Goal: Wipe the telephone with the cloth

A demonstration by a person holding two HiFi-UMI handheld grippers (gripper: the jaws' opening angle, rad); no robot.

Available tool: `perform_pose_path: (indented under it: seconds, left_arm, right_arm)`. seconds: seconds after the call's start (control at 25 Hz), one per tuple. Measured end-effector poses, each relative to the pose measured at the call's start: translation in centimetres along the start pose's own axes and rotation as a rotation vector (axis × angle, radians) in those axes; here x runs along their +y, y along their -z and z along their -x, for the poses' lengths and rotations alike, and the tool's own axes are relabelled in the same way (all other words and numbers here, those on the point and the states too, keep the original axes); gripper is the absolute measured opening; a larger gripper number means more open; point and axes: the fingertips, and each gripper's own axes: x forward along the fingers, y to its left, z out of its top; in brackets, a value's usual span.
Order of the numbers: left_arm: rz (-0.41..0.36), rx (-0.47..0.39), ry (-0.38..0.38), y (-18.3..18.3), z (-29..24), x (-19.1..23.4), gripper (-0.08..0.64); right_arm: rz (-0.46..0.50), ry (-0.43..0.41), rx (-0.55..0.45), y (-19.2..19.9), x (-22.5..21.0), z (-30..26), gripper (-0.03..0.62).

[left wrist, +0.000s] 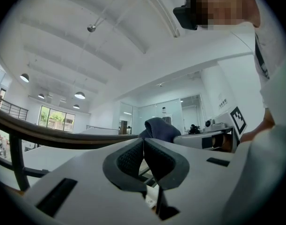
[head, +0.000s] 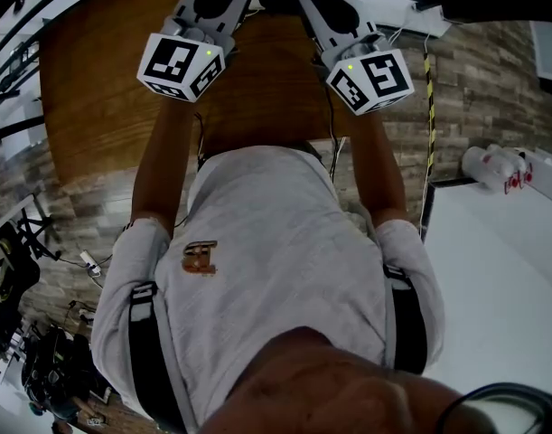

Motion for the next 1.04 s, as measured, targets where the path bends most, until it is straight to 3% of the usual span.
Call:
perform_pose_path:
  seconds: [1.04]
  left_arm:
    - [0.002,-0.005,-0.011,0.03,0.6,-0.25,0.02]
  right_arm:
    - [0.023,-0.001,0.004,0.22,0.38,0.33,0.072]
